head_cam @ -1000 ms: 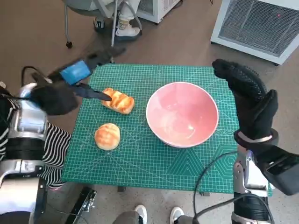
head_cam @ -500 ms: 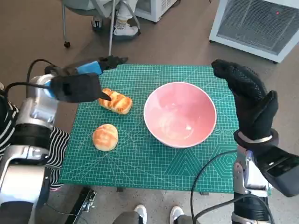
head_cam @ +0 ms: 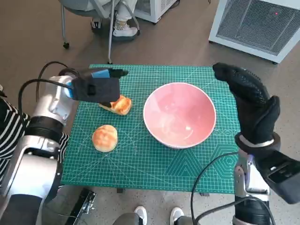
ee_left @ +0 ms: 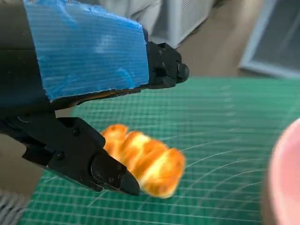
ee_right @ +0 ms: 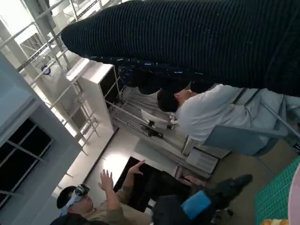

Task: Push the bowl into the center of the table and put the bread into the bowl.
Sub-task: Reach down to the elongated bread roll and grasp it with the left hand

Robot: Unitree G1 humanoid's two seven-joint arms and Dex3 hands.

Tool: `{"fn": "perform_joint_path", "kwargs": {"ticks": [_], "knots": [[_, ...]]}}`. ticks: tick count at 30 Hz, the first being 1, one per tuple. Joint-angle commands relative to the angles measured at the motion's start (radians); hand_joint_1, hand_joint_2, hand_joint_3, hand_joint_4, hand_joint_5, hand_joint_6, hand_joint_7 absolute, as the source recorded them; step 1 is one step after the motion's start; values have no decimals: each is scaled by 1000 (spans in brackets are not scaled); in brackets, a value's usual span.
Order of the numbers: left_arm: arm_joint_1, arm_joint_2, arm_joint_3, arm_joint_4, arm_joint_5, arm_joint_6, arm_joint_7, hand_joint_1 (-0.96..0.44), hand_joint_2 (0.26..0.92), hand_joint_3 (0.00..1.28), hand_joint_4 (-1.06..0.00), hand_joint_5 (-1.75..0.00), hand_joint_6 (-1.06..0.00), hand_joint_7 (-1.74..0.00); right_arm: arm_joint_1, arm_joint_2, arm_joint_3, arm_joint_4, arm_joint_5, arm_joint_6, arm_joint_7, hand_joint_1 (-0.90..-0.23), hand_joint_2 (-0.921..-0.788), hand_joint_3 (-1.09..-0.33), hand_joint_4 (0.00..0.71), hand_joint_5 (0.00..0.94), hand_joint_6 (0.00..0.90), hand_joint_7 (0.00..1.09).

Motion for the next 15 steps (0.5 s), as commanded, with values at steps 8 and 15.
{"fn": "perform_joint_path", "kwargs": {"ticks": [8, 15], "knots": [[-30, -55, -42, 92, 32, 72, 15, -184, 740, 1, -55, -3, -202, -5, 30, -1, -2, -8, 3, 4, -1, -711, -921, -692, 187, 4, 157, 313], [-17, -80, -70, 108, 55, 112, 37, -182, 740, 1, -58, -2, -217, -10, 38, 0, -2, -13, -1, 3, -5, -707, -921, -695, 191, 5, 154, 321]]}}
